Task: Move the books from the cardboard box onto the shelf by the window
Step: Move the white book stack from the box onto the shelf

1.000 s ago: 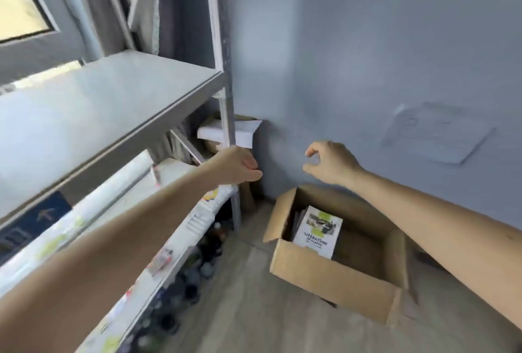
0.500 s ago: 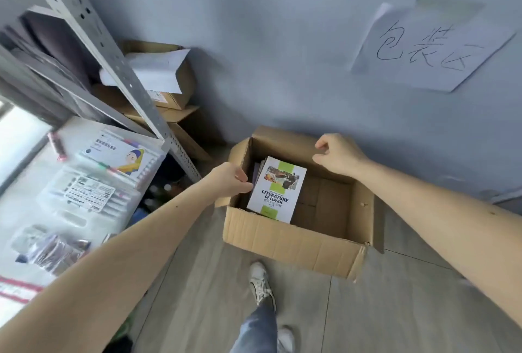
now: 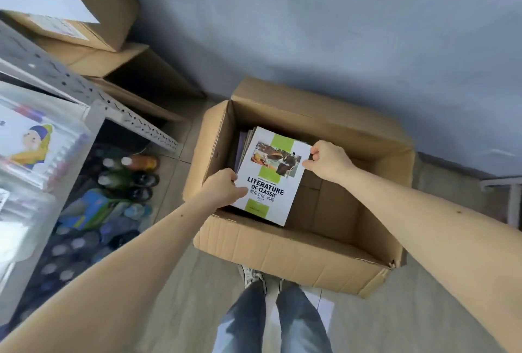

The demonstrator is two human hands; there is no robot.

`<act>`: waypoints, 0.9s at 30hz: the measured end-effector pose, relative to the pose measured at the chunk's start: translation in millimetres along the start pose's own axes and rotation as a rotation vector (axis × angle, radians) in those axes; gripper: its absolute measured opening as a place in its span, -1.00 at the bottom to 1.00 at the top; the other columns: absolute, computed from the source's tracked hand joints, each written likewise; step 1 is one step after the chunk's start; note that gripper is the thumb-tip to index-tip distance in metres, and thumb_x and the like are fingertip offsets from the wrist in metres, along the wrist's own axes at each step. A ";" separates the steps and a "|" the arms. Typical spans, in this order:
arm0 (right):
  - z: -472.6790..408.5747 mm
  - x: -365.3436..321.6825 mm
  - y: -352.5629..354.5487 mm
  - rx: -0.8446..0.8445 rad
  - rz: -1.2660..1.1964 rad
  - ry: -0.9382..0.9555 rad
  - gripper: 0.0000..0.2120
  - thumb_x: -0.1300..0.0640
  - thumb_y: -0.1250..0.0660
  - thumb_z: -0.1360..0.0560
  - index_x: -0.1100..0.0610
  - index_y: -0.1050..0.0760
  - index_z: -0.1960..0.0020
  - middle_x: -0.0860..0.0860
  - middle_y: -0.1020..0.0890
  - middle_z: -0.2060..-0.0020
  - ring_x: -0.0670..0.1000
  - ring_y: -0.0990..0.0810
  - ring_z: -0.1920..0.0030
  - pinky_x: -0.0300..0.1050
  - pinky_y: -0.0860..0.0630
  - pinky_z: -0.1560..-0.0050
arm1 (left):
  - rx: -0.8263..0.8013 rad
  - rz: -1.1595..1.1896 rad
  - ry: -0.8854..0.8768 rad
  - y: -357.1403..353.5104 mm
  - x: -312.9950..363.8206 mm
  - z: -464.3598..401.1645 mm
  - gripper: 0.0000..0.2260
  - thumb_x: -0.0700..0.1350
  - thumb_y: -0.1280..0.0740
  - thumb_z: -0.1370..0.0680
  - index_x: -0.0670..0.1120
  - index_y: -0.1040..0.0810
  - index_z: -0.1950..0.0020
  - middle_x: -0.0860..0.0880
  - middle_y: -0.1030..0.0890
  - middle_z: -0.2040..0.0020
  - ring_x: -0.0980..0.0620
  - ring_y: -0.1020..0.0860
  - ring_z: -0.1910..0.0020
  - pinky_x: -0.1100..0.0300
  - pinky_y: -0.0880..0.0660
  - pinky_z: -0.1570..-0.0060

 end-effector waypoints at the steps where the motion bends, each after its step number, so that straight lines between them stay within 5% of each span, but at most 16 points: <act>1: -12.7 6.2 -10.2 -0.026 -0.005 -0.014 -0.56 0.00 -0.38 -0.51 0.20 -0.45 -0.30 0.11 -0.57 -0.23 0.15 -0.54 -0.23 0.03 -0.49 -0.20 | 0.000 0.019 0.020 -8.3 -3.3 -14.3 -0.51 0.02 -0.38 -0.52 -0.12 -0.39 -0.40 -0.09 -0.55 -0.28 -0.04 -0.54 -0.15 0.10 -0.51 -0.12; 6: -58.9 39.7 -62.6 -0.143 -0.155 -0.225 -0.35 -0.09 -0.41 -0.47 0.31 -0.35 -0.37 0.15 -0.56 -0.22 0.12 -0.59 -0.08 -0.02 -0.58 0.09 | 0.020 0.046 0.104 -41.5 -17.2 -69.5 -0.46 -0.01 -0.39 -0.52 -0.16 -0.30 -0.42 -0.15 -0.49 -0.31 -0.11 -0.52 -0.22 0.08 -0.50 -0.03; 9: -73.1 51.6 -91.9 -0.201 -0.329 -0.339 -0.13 -0.21 -0.42 -0.43 0.24 -0.15 -0.50 0.10 -0.42 -0.36 0.11 -0.52 -0.25 0.03 -0.61 -0.05 | 0.015 0.051 0.150 -56.5 -26.3 -91.9 -0.48 -0.01 -0.39 -0.52 -0.18 -0.31 -0.37 -0.17 -0.51 -0.29 -0.17 -0.52 -0.23 0.01 -0.52 -0.09; 14: -97.0 60.2 -119.6 -0.121 -0.482 -0.339 -0.36 -0.18 -0.35 -0.47 0.21 -0.30 -0.36 0.08 -0.52 -0.16 0.09 -0.54 -0.11 0.11 -0.57 -0.15 | -0.014 0.075 0.182 -71.9 -35.4 -110.4 -0.56 0.00 -0.38 -0.53 -0.19 -0.38 -0.31 -0.17 -0.52 -0.26 -0.14 -0.55 -0.17 0.09 -0.49 0.07; 21: -104.4 72.4 -125.7 -0.049 -0.570 -0.388 -0.40 -0.18 -0.34 -0.43 0.20 -0.38 -0.31 0.10 -0.54 -0.18 0.14 -0.54 -0.18 0.16 -0.51 -0.24 | 0.017 0.118 0.206 -68.0 -35.1 -107.5 -0.52 0.07 -0.48 -0.44 -0.16 -0.42 -0.20 -0.15 -0.45 -0.23 -0.03 -0.49 0.05 0.20 -0.41 0.31; 27: -100.0 74.4 -124.0 -0.003 -0.748 -0.463 -0.36 -0.08 -0.38 -0.46 0.20 -0.30 -0.41 0.13 -0.49 -0.30 0.17 -0.52 -0.26 0.16 -0.47 -0.29 | -0.079 0.376 0.205 -66.0 -30.7 -100.5 -0.50 0.01 -0.58 -0.33 -0.05 -0.43 -0.13 -0.06 -0.61 -0.10 -0.04 -0.60 -0.05 0.01 -0.61 -0.03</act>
Point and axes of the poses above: each hand's wrist, its own z-axis away from the middle knuckle, its own y-axis out of the back of the hand, x = y × z, the point moved 7 cm from there along -z, towards the middle knuckle
